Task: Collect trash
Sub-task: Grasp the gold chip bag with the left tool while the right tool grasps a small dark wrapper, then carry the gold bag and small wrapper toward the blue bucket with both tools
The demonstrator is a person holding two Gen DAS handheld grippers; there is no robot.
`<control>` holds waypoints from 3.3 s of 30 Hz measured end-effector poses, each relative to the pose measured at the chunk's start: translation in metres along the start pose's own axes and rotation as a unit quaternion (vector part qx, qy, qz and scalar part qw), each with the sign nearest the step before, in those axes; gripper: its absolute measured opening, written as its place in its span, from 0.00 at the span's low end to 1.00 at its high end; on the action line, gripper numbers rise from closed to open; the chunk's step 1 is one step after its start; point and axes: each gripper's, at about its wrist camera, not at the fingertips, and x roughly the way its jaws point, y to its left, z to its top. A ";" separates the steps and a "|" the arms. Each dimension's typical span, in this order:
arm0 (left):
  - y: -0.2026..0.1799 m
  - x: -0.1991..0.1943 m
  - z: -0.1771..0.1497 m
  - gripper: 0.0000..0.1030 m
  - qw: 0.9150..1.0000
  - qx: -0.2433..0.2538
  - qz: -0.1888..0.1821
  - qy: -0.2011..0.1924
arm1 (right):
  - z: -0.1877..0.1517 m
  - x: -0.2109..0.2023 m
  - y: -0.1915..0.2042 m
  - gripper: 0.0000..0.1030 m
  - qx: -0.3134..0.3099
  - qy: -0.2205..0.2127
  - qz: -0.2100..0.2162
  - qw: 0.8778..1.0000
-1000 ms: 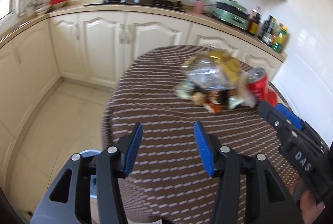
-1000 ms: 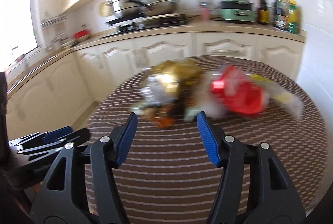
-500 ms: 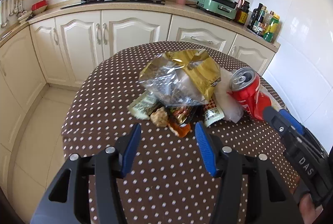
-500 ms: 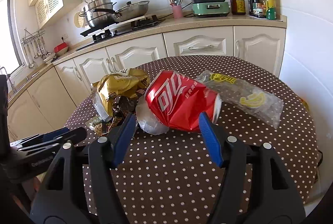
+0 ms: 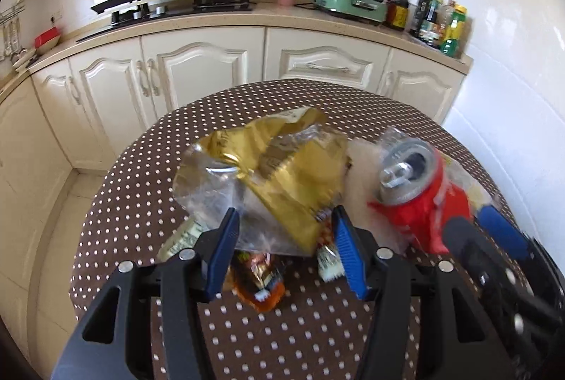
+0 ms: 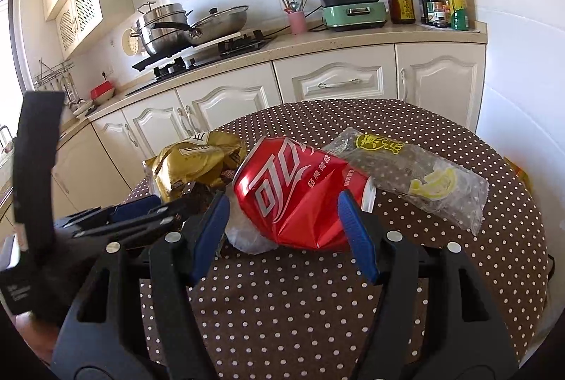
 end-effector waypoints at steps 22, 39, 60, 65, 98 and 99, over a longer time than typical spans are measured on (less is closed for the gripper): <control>0.115 -0.065 -0.034 0.02 0.983 -0.157 0.026 -0.085 | 0.001 0.033 0.088 0.61 -0.106 0.041 0.032 0.993; 0.160 -0.088 -0.059 0.01 0.977 -0.192 0.013 -0.095 | -0.004 0.057 0.117 0.03 -0.131 0.045 0.010 0.990; 0.243 -0.139 -0.114 0.02 0.963 -0.249 0.043 -0.095 | -0.037 0.025 0.209 0.03 -0.150 0.058 0.083 0.984; 0.241 -0.134 -0.122 0.02 0.964 -0.247 0.039 -0.084 | -0.058 0.034 0.213 0.69 -0.144 0.090 0.073 0.983; 0.372 -0.103 -0.217 0.02 0.924 -0.362 0.121 0.015 | -0.143 0.076 0.365 0.02 -0.223 0.164 0.235 0.932; 0.378 -0.093 -0.225 0.02 0.921 -0.368 0.122 0.030 | -0.152 0.087 0.369 0.02 -0.224 0.179 0.235 0.929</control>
